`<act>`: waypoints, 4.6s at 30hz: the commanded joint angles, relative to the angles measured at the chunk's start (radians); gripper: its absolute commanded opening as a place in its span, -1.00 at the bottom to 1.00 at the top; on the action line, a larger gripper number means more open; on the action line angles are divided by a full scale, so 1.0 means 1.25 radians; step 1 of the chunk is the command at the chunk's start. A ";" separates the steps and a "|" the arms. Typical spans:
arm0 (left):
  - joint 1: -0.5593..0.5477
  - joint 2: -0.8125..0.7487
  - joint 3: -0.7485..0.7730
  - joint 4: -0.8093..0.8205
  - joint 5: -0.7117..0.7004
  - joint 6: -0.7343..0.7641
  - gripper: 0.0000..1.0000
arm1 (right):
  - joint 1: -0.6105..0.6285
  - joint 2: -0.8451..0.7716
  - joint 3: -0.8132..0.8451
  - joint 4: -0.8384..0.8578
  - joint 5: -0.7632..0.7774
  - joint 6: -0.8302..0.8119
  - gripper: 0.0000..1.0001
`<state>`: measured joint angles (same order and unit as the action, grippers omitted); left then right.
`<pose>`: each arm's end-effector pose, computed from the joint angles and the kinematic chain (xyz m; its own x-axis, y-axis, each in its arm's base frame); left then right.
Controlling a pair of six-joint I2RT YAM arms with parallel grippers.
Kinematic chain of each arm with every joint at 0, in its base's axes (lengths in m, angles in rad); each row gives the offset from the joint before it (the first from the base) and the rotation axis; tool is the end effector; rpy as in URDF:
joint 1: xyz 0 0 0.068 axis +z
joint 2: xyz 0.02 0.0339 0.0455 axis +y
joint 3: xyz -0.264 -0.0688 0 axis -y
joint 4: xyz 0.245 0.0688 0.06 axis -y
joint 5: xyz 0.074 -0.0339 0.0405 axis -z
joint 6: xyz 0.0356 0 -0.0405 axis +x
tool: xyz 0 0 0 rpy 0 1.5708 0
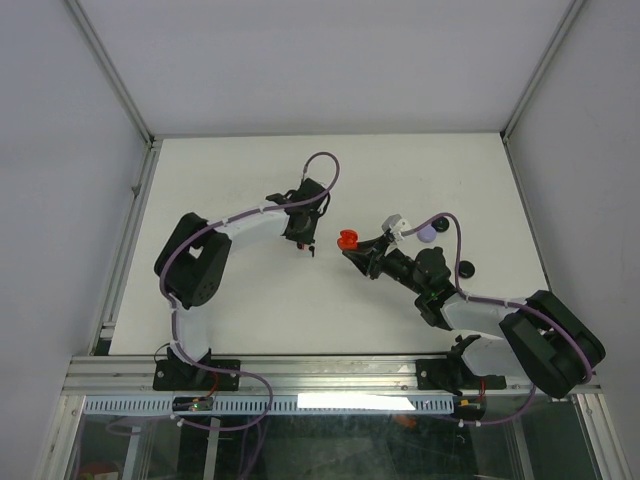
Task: Insert the wireless bluetooth earbuds into the charging case
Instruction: Pick up the earbud from the center of the board, then place the earbud in the charging case.
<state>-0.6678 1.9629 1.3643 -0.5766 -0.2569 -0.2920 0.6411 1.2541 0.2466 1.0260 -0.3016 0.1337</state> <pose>0.3188 -0.2399 0.1689 -0.8442 0.3112 -0.4365 0.2914 0.9498 0.1136 0.1759 0.1444 0.1913 -0.0932 0.0893 -0.9916 -0.8039 0.5809 0.1278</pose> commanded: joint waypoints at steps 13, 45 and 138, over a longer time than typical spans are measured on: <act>0.013 -0.307 -0.234 0.304 0.030 -0.055 -0.80 | 0.010 0.007 0.023 0.048 -0.032 -0.014 -1.00; -0.284 -0.726 -0.561 0.878 -0.117 0.218 -0.82 | 0.043 0.016 0.020 0.291 -0.045 -0.126 -1.00; -0.024 -0.709 -0.439 0.610 0.556 -0.125 0.79 | 0.040 -0.005 0.024 0.311 -0.175 -0.009 -1.00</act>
<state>-0.7441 1.0508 0.8165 0.1051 0.2008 -0.3550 0.6952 1.2743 0.2314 1.3781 -0.4671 0.0788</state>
